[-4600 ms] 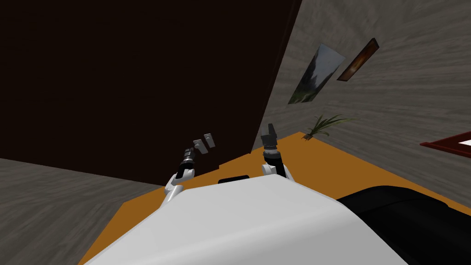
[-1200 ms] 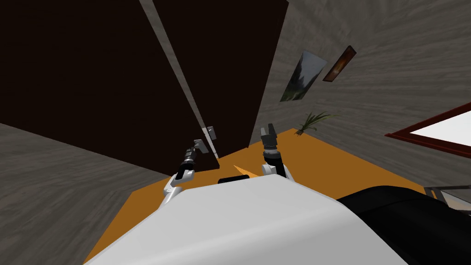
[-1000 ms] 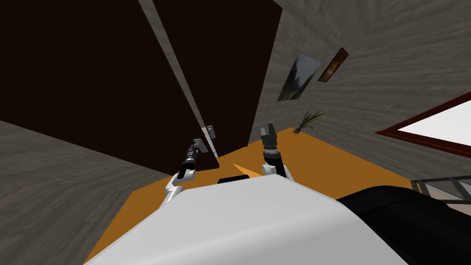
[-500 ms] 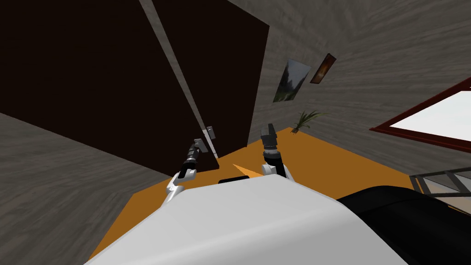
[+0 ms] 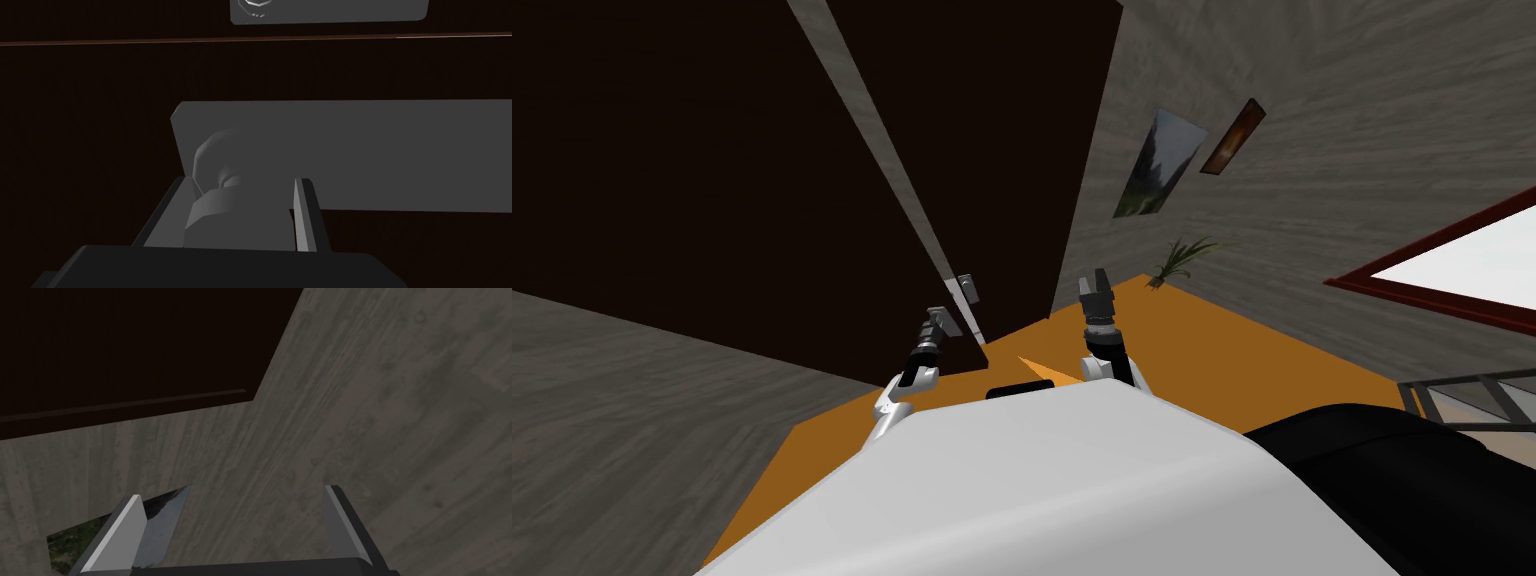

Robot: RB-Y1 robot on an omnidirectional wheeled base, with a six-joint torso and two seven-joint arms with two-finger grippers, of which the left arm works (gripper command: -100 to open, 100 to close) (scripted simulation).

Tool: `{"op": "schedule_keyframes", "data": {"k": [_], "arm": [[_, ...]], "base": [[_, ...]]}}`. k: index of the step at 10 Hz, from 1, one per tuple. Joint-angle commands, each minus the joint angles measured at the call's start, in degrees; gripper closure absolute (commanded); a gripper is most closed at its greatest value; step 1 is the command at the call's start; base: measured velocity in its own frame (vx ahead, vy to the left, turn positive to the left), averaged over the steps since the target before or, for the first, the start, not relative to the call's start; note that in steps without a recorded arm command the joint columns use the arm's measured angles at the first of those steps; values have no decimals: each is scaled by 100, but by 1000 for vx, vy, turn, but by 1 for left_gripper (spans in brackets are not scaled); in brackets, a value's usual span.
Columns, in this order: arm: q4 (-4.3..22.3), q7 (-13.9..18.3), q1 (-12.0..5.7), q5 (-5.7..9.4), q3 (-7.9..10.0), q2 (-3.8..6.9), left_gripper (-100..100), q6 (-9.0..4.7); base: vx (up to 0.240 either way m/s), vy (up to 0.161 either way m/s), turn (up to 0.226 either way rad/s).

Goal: Pull the door open

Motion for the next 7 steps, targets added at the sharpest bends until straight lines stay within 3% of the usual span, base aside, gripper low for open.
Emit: {"op": "schedule_keyframes", "data": {"k": [1, 4, 7], "arm": [[12, 0, 19, -2, -14, -11, 100, 11], [12, 0, 19, -2, -14, -11, 100, 11], [-84, 209, 149, -6, -248, 218, 100, -77]], "base": [[-24, -2, -2], [-12, -1, 4], [-167, 129, -195]]}}
